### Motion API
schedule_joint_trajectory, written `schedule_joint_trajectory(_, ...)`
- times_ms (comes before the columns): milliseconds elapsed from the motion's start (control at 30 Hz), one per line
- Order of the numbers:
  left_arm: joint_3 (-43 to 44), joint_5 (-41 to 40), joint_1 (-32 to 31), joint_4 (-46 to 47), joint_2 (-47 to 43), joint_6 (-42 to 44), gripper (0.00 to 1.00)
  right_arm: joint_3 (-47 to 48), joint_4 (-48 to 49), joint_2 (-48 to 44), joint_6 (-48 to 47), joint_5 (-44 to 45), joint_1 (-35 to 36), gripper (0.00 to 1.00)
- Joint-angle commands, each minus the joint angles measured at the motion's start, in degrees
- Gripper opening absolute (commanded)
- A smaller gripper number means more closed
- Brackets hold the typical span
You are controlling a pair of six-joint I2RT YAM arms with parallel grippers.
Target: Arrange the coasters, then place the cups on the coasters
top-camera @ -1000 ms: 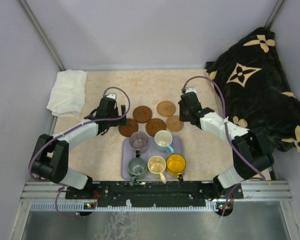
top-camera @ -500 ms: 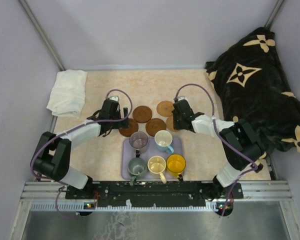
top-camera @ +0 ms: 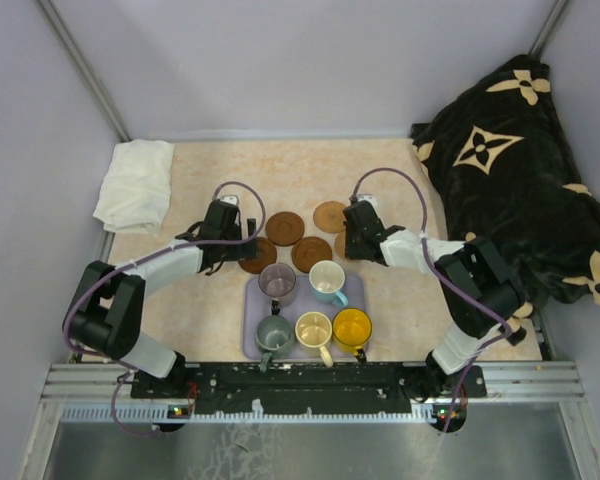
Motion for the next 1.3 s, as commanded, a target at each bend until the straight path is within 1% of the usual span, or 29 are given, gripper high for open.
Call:
schedule_joint_trajectory(0, 0.4, -0.1, -0.4, -2.1, -0.2, -0.6, 0.99, 0.2, -6.1, 2.3, 1.6, 8.4, 0.4, 0.14)
schedule_joint_trajectory(200, 0.3, -0.9, -0.4, -3.3, -1.6, -0.3, 0.99, 3.1, -11.1, 5.5, 3.2, 14.0, -0.3, 0.14)
schedule_joint_trajectory(367, 0.6, -1.5, -0.4, -4.2, -0.8, -0.3, 0.99, 5.1, -12.7, 6.7, 4.4, 14.0, -4.9, 0.14)
schedule_joint_trajectory(567, 1.3, -1.8, -0.4, -4.2, 0.5, -1.0, 0.99, 9.2, -14.0, 7.7, 3.0, 14.7, -9.0, 0.14)
schedule_joint_trajectory(733, 2.7, -2.2, -0.5, -4.2, 3.0, -1.3, 0.99, 14.6, -14.1, 10.8, 0.9, 15.3, -10.5, 0.14)
schedule_joint_trajectory(867, 3.5, -4.4, -0.5, -4.0, 5.5, -1.6, 0.99, 17.4, -13.8, 12.7, 0.4, 14.7, -11.4, 0.15)
schedule_joint_trajectory(1133, 7.4, -9.5, -0.1, -5.2, 10.5, -2.9, 0.99, 20.0, -12.9, 13.6, -1.2, 15.3, -12.1, 0.15)
schedule_joint_trajectory(1267, 10.1, -11.3, 0.8, -6.0, 12.9, -3.0, 0.99, 20.6, -12.0, 13.5, -2.4, 14.5, -12.4, 0.18)
